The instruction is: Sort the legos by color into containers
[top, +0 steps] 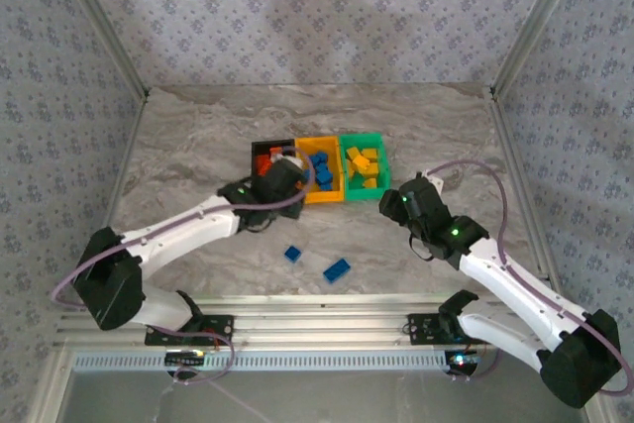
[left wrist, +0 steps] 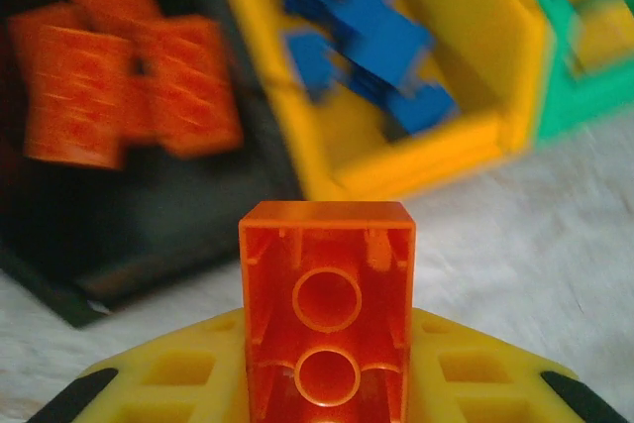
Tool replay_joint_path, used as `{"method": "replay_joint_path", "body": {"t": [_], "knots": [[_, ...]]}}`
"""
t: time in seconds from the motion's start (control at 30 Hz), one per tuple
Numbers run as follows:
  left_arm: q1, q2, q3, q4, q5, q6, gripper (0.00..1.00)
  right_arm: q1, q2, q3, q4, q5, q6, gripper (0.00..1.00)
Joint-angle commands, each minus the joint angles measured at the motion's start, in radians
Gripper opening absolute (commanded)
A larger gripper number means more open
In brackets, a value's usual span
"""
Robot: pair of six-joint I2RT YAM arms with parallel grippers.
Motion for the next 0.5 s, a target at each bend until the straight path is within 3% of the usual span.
{"method": "replay_joint_path", "body": {"t": [0.0, 0.33, 0.47], "knots": [[0.111, 0.025, 0.034, 0.039, 0.053, -0.021, 0.29, 0.013, 0.013, -0.012, 0.006, -0.005, 0.010, 0.72], [0.295, 0.297, 0.246, 0.029, 0.087, -0.011, 0.29, 0.064, -0.007, -0.017, -0.037, -0.006, 0.010, 0.72], [0.306, 0.365, 0.309, 0.014, 0.100, -0.002, 0.37, 0.122, -0.005, -0.032, -0.035, -0.013, 0.023, 0.72]]}}
